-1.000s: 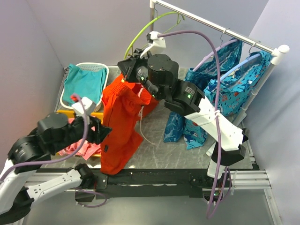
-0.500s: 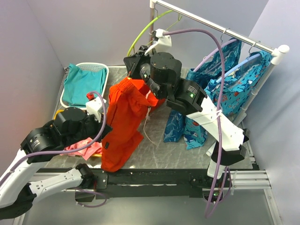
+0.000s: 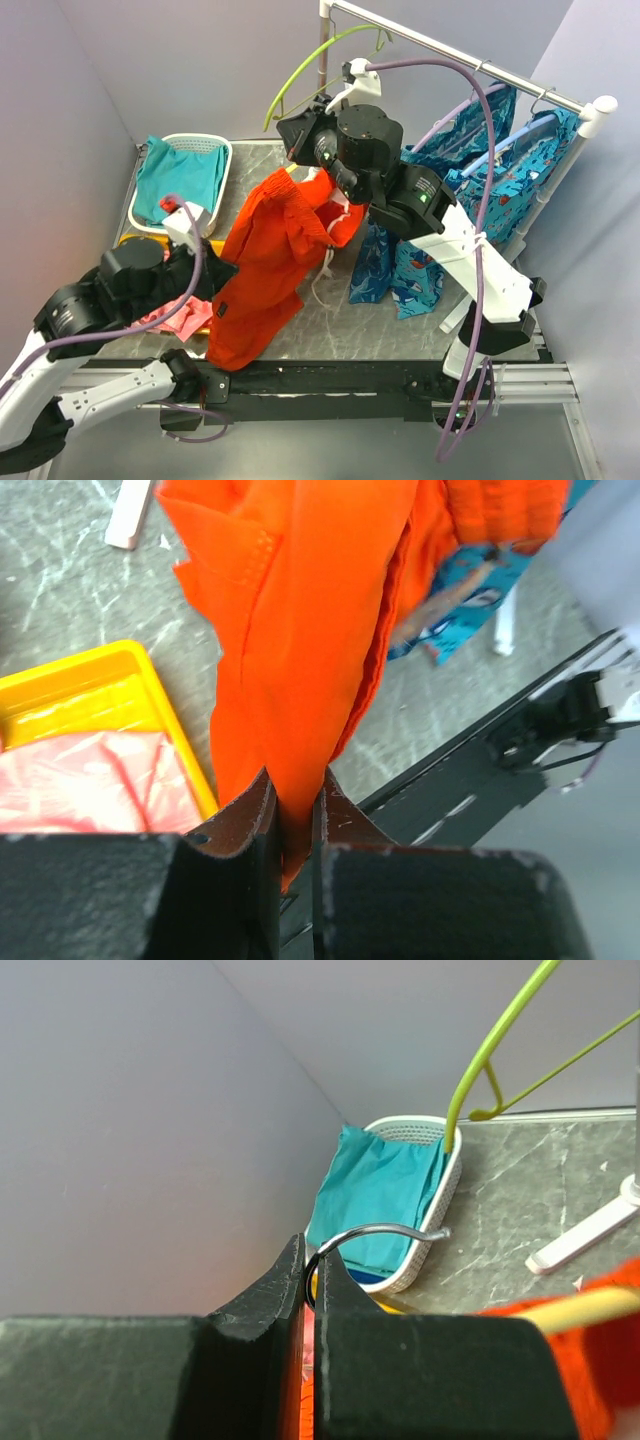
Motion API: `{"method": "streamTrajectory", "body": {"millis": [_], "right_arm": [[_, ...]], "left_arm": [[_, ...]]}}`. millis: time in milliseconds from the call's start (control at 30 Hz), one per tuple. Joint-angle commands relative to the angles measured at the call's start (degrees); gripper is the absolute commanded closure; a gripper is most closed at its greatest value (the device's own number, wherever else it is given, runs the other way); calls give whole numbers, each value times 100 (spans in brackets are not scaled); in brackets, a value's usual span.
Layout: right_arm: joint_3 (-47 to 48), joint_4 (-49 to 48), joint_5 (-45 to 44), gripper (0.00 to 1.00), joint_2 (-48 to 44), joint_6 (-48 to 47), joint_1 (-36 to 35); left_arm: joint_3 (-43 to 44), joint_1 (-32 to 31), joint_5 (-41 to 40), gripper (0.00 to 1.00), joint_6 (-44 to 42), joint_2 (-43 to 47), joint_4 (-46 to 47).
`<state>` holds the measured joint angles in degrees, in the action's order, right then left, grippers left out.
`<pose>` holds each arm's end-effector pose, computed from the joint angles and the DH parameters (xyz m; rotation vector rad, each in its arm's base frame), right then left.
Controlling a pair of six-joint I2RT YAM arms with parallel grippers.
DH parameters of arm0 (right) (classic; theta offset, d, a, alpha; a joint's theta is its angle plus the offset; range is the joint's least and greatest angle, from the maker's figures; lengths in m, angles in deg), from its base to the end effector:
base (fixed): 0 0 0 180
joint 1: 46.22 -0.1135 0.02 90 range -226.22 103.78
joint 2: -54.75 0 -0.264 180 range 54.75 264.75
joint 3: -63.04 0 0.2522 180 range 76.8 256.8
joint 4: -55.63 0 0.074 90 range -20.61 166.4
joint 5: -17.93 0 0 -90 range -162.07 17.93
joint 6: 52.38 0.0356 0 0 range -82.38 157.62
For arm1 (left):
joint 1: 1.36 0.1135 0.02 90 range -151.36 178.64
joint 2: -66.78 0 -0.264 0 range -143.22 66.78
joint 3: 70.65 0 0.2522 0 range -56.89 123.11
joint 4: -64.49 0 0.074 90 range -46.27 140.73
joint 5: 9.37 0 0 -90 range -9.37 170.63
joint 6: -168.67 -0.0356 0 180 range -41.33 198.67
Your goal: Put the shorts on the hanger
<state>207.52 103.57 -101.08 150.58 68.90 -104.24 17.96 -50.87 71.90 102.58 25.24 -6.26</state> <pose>0.1834 0.2611 0.5668 0.0370 1.6208 0.8273 0.0653 -0.0681 0.4294 0.3529 2.0125 -0.6722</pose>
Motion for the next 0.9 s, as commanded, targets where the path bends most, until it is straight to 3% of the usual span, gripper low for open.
{"method": "streamTrajectory", "body": {"millis": [0, 133, 233, 500, 600, 700, 733, 800, 867], "right_arm": [[191, -693, -667, 100, -732, -466, 353], [226, -684, -693, 100, -750, -483, 379], [270, -623, -658, 100, -724, -466, 449], [-10, -640, -570, 100, -908, -299, 643], [-81, -693, -491, 100, -970, -255, 660], [-90, -675, -246, 100, -970, -150, 660], [-99, -666, -175, 100, -970, -106, 660], [-204, -666, -52, 100, -979, -36, 652], [-292, -710, 27, 100, -1005, -9, 660]], "left_arm": [[-137, 30, -198, 97, 685, 436, -541], [-155, 39, -270, 99, 844, 524, -585], [-242, 39, -199, 89, 984, 664, -567], [-243, 39, -1024, 98, 1827, 1199, -813], [-251, 39, -1201, 75, 2021, 1446, -770], [-322, 39, -1175, 69, 2013, 1526, -682], [-331, 30, -1183, 62, 2013, 1509, -690], [-339, 30, -1114, 60, 1926, 1482, -577], [-313, 39, -1078, 66, 1873, 1447, -524]]}}
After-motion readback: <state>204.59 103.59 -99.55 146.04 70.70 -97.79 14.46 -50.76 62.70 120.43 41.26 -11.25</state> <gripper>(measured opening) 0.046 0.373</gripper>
